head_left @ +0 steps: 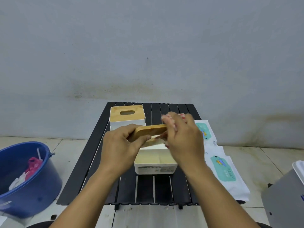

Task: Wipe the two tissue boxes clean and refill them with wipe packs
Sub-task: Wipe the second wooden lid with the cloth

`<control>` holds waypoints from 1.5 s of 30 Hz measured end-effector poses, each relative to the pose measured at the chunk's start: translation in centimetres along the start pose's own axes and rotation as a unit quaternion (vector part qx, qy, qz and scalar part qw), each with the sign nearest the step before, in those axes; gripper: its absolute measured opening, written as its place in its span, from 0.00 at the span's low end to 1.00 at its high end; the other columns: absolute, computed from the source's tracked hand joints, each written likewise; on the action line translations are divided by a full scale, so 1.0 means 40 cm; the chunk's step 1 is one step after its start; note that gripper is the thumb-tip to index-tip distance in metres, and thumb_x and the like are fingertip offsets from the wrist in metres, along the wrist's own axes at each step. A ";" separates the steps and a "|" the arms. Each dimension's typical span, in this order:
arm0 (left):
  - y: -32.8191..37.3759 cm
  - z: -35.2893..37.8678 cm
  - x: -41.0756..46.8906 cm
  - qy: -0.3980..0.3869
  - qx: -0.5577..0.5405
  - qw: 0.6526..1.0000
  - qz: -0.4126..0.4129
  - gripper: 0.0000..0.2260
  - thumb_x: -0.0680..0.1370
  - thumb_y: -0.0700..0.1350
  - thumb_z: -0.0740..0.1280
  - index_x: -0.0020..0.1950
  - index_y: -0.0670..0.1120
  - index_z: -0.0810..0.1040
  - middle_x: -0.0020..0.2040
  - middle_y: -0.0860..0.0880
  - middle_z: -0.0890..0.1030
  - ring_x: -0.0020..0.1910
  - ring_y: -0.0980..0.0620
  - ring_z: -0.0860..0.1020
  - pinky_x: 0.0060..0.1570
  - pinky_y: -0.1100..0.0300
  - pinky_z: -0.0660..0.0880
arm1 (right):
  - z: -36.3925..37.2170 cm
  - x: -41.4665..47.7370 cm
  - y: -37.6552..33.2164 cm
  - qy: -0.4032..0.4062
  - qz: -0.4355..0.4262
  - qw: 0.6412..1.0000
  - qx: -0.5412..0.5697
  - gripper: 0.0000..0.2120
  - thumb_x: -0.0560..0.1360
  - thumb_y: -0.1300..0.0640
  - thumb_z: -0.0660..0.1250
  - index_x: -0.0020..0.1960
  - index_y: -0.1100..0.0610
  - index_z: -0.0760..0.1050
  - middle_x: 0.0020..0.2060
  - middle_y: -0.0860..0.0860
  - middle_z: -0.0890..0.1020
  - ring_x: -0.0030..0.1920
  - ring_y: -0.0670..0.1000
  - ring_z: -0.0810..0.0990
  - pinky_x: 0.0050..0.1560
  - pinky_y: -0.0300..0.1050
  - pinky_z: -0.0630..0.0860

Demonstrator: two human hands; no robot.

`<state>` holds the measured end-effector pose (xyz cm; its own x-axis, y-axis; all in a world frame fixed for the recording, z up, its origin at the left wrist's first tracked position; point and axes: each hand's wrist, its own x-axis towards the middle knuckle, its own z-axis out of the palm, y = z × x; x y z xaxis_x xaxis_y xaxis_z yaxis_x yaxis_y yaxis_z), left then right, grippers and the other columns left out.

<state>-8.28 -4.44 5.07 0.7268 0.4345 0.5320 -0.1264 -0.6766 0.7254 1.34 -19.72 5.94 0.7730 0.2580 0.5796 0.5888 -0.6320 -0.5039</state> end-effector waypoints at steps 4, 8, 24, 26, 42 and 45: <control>-0.028 0.004 0.022 0.003 -0.102 0.983 -0.151 0.07 0.75 0.49 0.78 0.46 0.59 0.83 0.42 0.59 0.87 0.44 0.59 0.84 0.48 0.54 0.83 | -0.008 0.017 0.121 -0.037 0.172 0.984 -0.012 0.16 0.84 0.46 0.56 0.53 0.48 0.81 0.47 0.52 0.80 0.44 0.52 0.72 0.40 0.45 0.65; -0.065 -0.011 0.052 0.050 -0.229 0.942 -0.240 0.06 0.78 0.46 0.76 0.53 0.55 0.83 0.48 0.59 0.88 0.47 0.57 0.87 0.50 0.54 0.82 | 0.003 -0.009 0.179 -0.136 0.255 0.955 -0.060 0.15 0.84 0.48 0.55 0.50 0.53 0.78 0.44 0.52 0.78 0.37 0.45 0.70 0.40 0.46 0.65; -0.144 -0.039 0.072 0.095 -0.262 0.901 -0.333 0.05 0.85 0.45 0.66 0.59 0.49 0.80 0.45 0.55 0.86 0.37 0.62 0.85 0.34 0.65 0.78 | 0.085 -0.092 0.225 -0.321 0.279 0.898 -0.109 0.21 0.82 0.42 0.54 0.70 0.51 0.70 0.66 0.55 0.77 0.61 0.58 0.76 0.62 0.53 0.73; -0.146 -0.040 0.074 0.088 -0.260 0.899 -0.342 0.06 0.86 0.46 0.64 0.57 0.50 0.81 0.47 0.53 0.86 0.37 0.61 0.85 0.35 0.62 0.78 | 0.063 -0.079 0.212 -0.307 0.254 0.901 -0.173 0.25 0.82 0.39 0.51 0.73 0.50 0.67 0.68 0.57 0.74 0.64 0.61 0.74 0.60 0.55 0.73; -0.099 0.057 0.155 -0.033 -0.275 0.883 -0.378 0.11 0.87 0.46 0.61 0.57 0.45 0.82 0.48 0.46 0.87 0.44 0.49 0.84 0.44 0.52 0.81 | 0.148 -0.014 0.039 -0.145 -0.300 0.938 -0.095 0.23 0.83 0.44 0.57 0.72 0.54 0.72 0.59 0.56 0.79 0.58 0.57 0.76 0.68 0.58 0.71; -0.120 0.064 0.162 -0.054 -0.211 0.913 -0.346 0.11 0.87 0.49 0.62 0.59 0.48 0.82 0.51 0.50 0.85 0.50 0.51 0.83 0.54 0.52 0.80 | 0.173 -0.015 0.063 -0.169 -0.288 0.937 -0.102 0.23 0.83 0.43 0.55 0.73 0.52 0.72 0.55 0.55 0.78 0.56 0.57 0.75 0.58 0.53 0.74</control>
<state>-1.23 0.10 3.90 0.7904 0.5948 -0.1464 0.1559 0.0358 0.9871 4.00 -16.40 -0.09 0.3918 0.7948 0.4635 0.9005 -0.4345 -0.0163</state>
